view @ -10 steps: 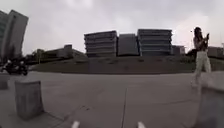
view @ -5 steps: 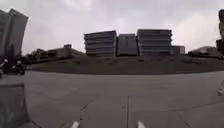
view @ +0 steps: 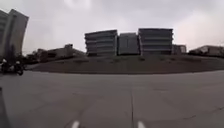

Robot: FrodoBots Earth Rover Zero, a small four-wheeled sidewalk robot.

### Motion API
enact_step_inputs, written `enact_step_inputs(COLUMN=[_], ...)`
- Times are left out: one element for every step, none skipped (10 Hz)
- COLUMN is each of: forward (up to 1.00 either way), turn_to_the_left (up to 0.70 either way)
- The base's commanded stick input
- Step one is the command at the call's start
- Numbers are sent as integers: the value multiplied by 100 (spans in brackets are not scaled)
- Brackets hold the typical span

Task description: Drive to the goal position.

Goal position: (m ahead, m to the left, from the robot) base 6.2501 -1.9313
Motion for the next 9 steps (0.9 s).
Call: enact_step_inputs(forward=[60,60,60,60,60,60,60,60,60], turn_to_the_left=[0,0,0,0,0,0,0,0,0])
